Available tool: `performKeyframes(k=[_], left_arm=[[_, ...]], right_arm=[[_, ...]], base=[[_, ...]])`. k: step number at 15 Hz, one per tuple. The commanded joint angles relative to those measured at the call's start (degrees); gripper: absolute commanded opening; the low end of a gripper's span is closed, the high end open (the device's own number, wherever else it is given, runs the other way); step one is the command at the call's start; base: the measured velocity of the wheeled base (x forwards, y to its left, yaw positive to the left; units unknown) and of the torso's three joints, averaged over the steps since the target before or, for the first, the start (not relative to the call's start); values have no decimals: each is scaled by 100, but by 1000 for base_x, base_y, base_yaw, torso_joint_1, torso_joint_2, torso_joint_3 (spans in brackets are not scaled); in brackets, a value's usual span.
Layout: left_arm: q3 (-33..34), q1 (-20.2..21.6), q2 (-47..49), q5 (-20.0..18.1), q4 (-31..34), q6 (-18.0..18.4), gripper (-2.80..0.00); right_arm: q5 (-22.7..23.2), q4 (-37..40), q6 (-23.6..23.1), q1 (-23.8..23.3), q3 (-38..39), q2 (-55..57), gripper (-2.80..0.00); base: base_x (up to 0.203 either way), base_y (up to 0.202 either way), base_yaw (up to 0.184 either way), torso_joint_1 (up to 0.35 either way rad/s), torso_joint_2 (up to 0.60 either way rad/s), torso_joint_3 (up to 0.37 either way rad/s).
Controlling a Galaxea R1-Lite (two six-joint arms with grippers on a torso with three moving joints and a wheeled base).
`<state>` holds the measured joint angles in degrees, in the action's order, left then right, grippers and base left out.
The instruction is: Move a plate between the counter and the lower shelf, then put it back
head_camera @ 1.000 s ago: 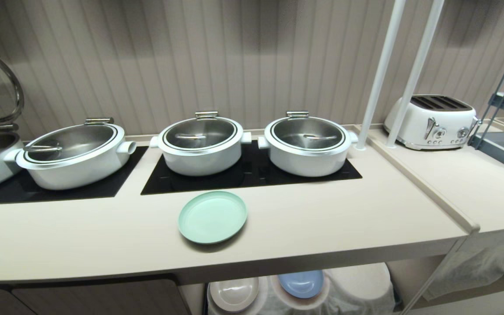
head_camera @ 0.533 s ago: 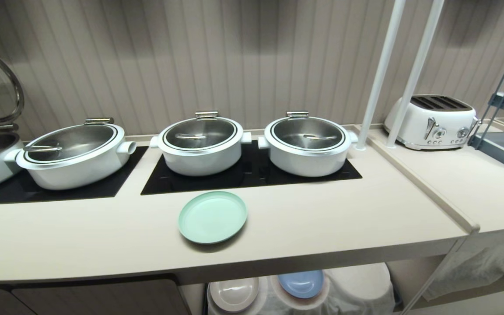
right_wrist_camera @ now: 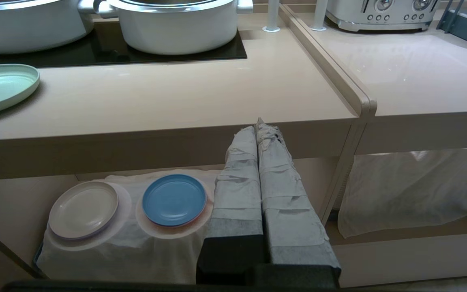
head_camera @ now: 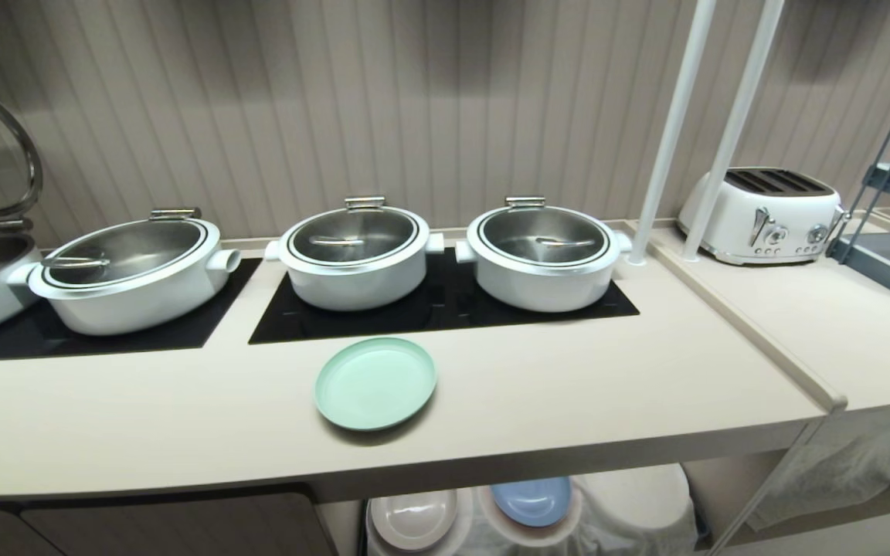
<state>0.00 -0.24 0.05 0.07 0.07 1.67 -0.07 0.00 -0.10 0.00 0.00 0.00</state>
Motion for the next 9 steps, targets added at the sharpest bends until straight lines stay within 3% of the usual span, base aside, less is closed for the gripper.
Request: performKeyframes(k=[1,9], left_arm=[[0,5,4,1,1,0,-280],[0,-2,4,1,1,0,-280]], right_arm=[[7,0,1,0,0,0,-280],[-1,0,1,0,0,0,-280]], base=[[0,0,0,0,0,0],[0,0,0,0,0,0]])
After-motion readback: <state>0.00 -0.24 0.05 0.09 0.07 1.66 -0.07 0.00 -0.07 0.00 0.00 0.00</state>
